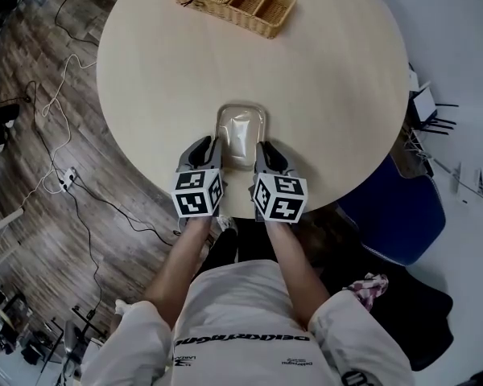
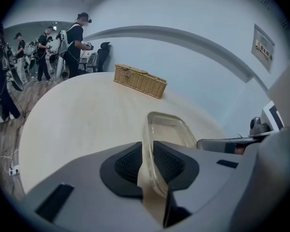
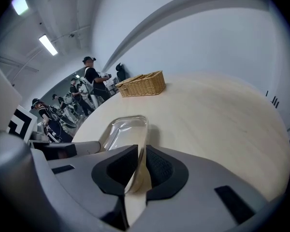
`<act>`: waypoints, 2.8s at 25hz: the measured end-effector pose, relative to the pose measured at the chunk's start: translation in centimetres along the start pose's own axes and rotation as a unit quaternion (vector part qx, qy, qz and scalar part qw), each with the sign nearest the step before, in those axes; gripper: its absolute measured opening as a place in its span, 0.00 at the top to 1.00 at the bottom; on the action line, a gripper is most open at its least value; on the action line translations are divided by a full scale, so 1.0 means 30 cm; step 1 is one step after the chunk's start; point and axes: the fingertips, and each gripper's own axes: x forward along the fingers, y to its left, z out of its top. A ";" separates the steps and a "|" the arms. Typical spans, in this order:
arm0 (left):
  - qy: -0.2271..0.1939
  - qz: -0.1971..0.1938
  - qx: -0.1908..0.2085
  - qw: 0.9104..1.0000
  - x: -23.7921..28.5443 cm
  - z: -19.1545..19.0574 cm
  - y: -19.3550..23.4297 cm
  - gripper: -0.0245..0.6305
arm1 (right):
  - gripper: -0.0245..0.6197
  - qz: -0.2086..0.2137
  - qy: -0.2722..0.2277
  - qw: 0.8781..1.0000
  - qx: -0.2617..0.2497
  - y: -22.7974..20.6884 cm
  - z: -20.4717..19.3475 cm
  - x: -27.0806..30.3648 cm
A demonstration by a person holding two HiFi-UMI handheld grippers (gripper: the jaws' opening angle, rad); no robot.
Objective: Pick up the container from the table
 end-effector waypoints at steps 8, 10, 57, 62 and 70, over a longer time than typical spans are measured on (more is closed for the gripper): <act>-0.006 0.002 -0.007 1.000 -0.007 -0.004 -0.019 0.89 | 0.86 0.014 0.002 1.000 0.001 0.001 0.002 -0.004; -0.010 0.005 -0.009 1.000 -0.019 -0.008 -0.026 0.90 | 0.87 0.012 -0.001 1.000 -0.001 0.001 0.004 -0.012; -0.222 -0.029 0.043 0.974 -0.979 0.214 -0.394 0.90 | 0.88 0.051 -0.207 0.973 -0.090 0.361 0.199 -0.959; -0.242 -0.032 0.055 0.968 -1.048 0.231 -0.427 0.90 | 0.88 0.054 -0.225 0.968 -0.095 0.381 0.207 -1.028; -0.269 -0.027 0.063 0.961 -1.142 0.251 -0.453 0.90 | 0.88 0.059 -0.251 0.959 -0.115 0.425 0.229 -1.117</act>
